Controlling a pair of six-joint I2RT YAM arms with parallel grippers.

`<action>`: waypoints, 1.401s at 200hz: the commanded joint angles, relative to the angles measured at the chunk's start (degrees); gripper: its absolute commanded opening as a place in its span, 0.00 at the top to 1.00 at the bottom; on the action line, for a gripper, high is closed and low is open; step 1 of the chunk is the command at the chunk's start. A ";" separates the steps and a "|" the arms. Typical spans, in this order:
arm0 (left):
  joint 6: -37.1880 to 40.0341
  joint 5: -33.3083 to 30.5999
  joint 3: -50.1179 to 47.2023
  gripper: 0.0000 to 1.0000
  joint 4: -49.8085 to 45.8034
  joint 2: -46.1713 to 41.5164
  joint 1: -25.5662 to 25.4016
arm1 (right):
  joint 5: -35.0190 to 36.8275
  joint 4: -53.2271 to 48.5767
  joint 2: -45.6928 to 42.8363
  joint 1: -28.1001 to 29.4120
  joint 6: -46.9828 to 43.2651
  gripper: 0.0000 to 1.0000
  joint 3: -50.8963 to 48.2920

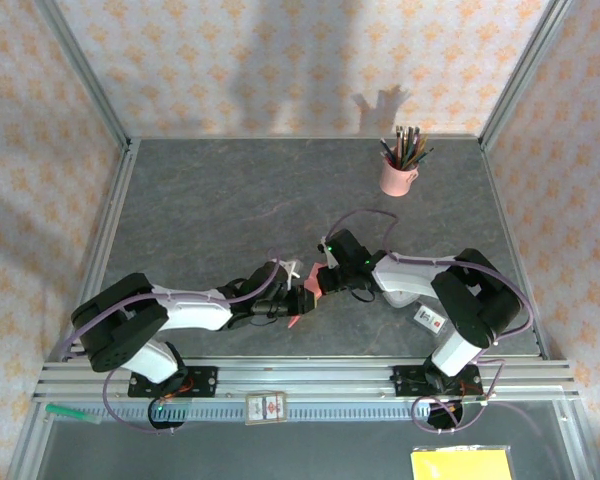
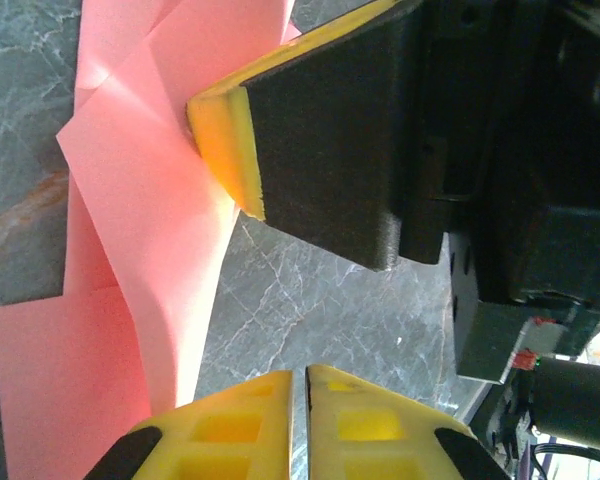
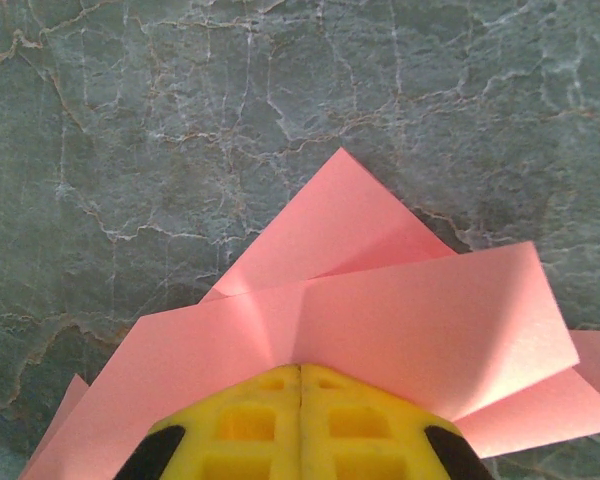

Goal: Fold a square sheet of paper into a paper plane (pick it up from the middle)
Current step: Perform the fifth fold on the wing at the bottom-center of the table.

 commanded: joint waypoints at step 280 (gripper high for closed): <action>8.53 -4.35 1.21 0.73 -7.42 -2.14 1.28 | 4.23 -4.65 2.39 -0.14 -1.09 0.98 -0.11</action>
